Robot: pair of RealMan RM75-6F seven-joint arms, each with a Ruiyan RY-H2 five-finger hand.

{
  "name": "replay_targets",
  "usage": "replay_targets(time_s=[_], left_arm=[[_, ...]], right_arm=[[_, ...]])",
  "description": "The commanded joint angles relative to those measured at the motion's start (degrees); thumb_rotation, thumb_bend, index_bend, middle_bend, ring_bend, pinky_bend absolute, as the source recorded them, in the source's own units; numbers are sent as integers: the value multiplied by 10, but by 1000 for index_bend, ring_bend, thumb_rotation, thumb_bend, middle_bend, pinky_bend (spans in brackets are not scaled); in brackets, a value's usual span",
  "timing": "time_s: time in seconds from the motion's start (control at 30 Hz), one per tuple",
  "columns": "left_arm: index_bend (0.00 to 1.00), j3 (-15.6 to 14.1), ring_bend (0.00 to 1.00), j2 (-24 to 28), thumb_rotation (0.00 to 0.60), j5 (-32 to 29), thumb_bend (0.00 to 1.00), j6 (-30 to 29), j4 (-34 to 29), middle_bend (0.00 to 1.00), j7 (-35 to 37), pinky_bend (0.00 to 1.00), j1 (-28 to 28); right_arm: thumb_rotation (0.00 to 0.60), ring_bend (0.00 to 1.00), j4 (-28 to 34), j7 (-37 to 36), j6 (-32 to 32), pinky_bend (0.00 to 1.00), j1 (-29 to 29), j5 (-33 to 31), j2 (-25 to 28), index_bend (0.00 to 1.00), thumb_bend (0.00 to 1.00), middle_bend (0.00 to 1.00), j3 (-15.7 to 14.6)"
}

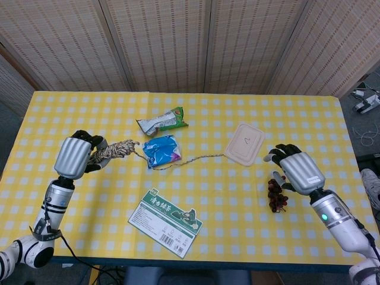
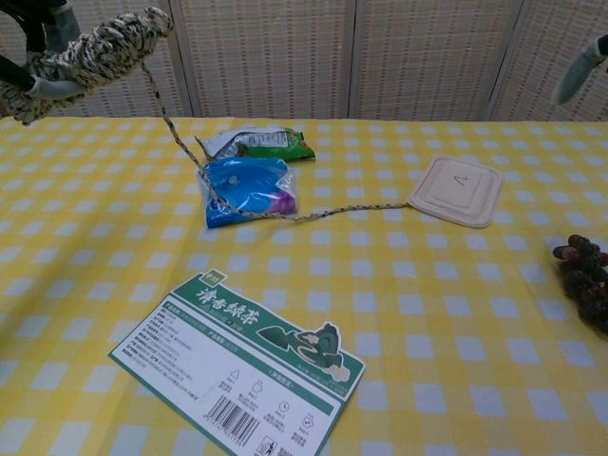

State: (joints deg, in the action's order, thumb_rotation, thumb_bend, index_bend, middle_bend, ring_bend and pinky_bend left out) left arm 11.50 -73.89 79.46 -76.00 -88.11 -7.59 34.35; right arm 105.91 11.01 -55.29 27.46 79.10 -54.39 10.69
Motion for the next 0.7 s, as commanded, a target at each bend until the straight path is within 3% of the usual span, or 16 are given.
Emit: replay_targets(time_s=[0.03,0.27,0.5,0.7], left_arm=[[722,0,589,13,600,3,305,-4,-19,791,-9,371,-8],[722,2,589,31,600,-2,306,-4,-47,791,-17,371,-18],[722,-2,589,34,600,5,306,-6,-64,790,-30,371,-24],[722,-3,589,36,600,7,305,-5,-72,791,-35,371,-29]], right_arm=[[600,158,-33,45,64,181,63,-62,-53,317,479,276,19],[600,159,-106,122,119,181,141,-145,-137,355,479,276,18],[600,158,-188,192,133,176,204,-208,-225,371,480,274,7],[600,64,-242,237,122,19,243,-259,-290,371,412,191,1]])
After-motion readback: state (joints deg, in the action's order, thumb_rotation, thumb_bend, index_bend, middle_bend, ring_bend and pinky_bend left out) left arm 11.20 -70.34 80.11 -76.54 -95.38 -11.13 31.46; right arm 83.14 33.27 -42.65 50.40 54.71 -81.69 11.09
